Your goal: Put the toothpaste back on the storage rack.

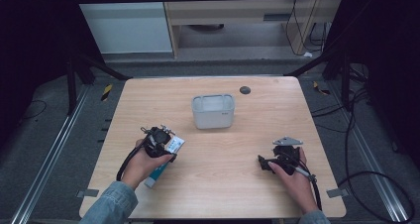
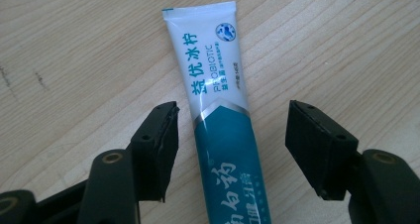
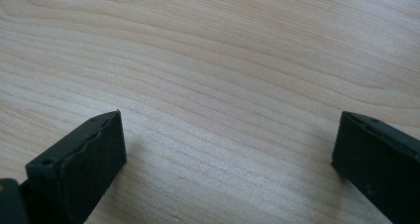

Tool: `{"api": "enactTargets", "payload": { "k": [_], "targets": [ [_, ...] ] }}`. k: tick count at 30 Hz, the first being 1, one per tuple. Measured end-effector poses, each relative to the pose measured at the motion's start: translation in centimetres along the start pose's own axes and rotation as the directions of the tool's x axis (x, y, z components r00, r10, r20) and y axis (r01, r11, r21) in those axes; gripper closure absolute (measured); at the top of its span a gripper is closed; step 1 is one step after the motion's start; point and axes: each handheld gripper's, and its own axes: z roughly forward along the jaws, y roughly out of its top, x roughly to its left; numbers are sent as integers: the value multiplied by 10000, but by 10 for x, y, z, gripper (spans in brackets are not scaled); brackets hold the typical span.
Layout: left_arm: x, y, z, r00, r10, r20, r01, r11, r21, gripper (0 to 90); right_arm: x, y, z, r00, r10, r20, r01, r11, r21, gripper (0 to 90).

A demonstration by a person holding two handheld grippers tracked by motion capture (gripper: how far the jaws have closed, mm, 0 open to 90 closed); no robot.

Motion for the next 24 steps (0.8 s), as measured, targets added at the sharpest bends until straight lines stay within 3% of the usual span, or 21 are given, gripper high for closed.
{"api": "enactTargets", "payload": {
  "k": [9,11,16,24],
  "targets": [
    [2,3,10,9999,-148,-45,149,9997,172,402,0,0,0,10000,-9,-1,9,10000,-5,4],
    [3,3,12,9997,-223,138,219,9995,235,402,0,0,0,10000,-21,12,21,10000,-7,4],
    [3,5,14,9994,-334,-11,334,9991,275,416,0,0,0,10000,-6,3,6,10000,-7,4],
    [7,2,16,9989,-466,46,463,9977,502,508,0,0,0,10000,-6,-8,6,10000,-7,4]
  ]
}}
